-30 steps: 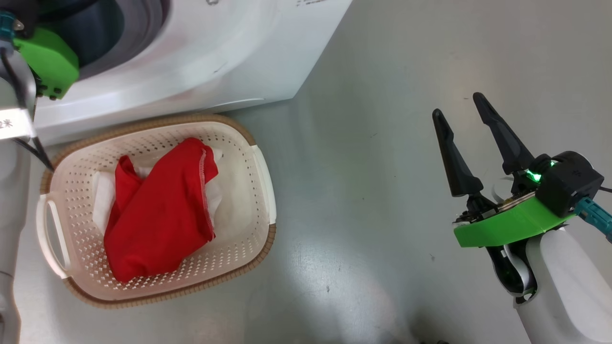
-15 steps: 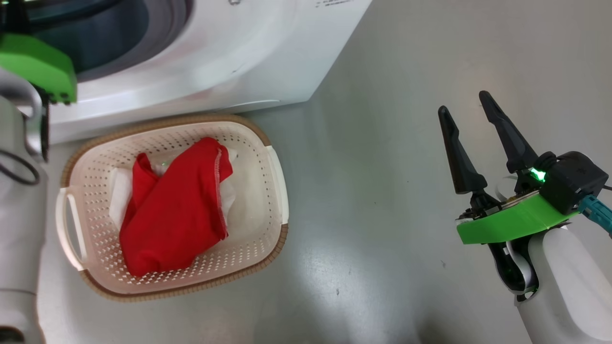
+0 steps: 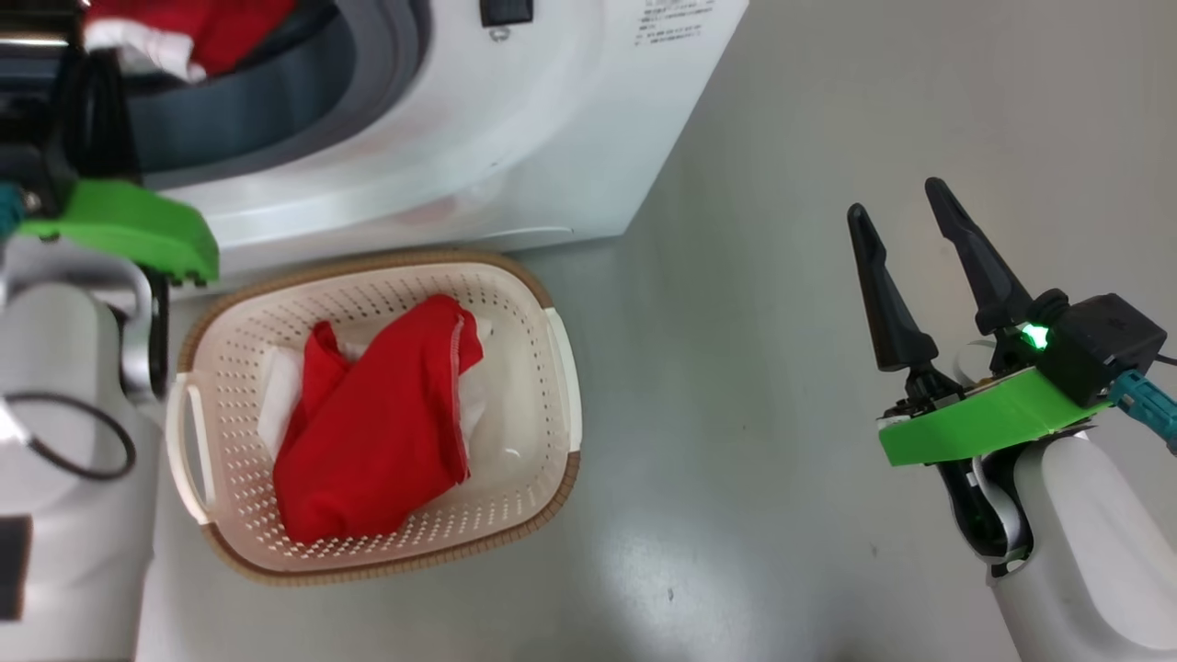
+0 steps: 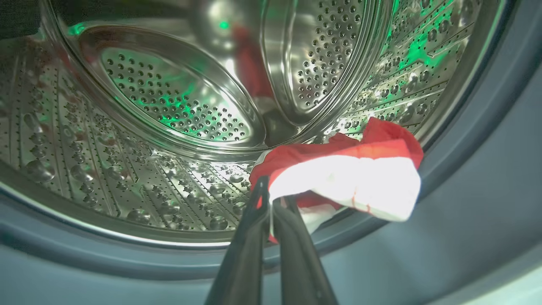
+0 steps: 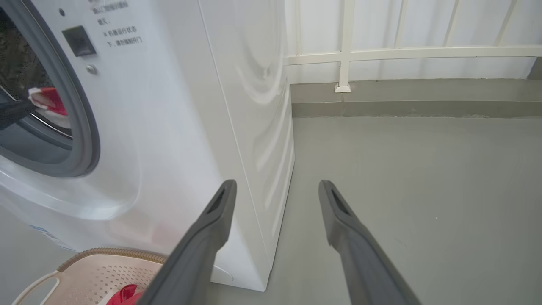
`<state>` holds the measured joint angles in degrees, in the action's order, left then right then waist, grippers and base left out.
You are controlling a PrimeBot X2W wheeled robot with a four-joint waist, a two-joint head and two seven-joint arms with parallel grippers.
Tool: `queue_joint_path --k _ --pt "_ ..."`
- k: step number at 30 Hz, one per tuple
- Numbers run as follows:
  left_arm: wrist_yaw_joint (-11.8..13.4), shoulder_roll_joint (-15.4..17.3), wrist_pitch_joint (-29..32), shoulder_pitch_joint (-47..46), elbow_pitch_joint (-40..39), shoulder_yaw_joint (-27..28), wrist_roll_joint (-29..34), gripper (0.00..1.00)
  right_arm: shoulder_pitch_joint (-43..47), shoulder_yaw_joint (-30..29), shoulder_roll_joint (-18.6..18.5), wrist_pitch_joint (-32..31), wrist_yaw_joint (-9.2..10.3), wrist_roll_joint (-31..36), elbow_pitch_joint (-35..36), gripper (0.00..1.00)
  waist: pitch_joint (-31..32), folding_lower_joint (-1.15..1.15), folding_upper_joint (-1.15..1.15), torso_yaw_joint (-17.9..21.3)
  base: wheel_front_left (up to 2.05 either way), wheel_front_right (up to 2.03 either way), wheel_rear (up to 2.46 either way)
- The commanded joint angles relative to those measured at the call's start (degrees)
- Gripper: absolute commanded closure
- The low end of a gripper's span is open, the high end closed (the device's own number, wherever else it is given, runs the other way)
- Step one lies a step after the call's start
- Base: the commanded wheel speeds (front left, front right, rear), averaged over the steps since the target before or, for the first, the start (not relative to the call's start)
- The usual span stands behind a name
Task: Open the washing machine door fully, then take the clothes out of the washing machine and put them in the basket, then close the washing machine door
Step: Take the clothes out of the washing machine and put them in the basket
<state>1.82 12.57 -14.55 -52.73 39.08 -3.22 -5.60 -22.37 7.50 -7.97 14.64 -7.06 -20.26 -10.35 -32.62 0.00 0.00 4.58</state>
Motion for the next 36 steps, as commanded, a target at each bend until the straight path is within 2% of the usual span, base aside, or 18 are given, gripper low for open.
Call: queue_joint_path --k 1,20,36 --pt "0.5 2.2 -0.4 1.8 -2.0 1.7 -0.6 1.0 1.2 0.8 0.3 0.4 -0.43 -0.1 1.0 0.0 1.6 0.0 0.0 -0.7 0.0 0.0 0.0" --pt "1.6 -1.7 -0.4 21.7 -24.1 5.6 -1.0 1.0 4.7 1.4 1.3 0.4 -0.43 -1.0 -2.2 0.0 14.1 0.0 0.0 -2.3 0.0 0.0 0.0" --pt "3.2 -0.8 -0.1 29.4 -43.8 4.4 3.3 1.0 6.4 2.7 1.7 0.4 -0.43 -1.8 -3.9 0.0 18.1 0.0 0.0 -2.6 0.0 0.0 0.0"
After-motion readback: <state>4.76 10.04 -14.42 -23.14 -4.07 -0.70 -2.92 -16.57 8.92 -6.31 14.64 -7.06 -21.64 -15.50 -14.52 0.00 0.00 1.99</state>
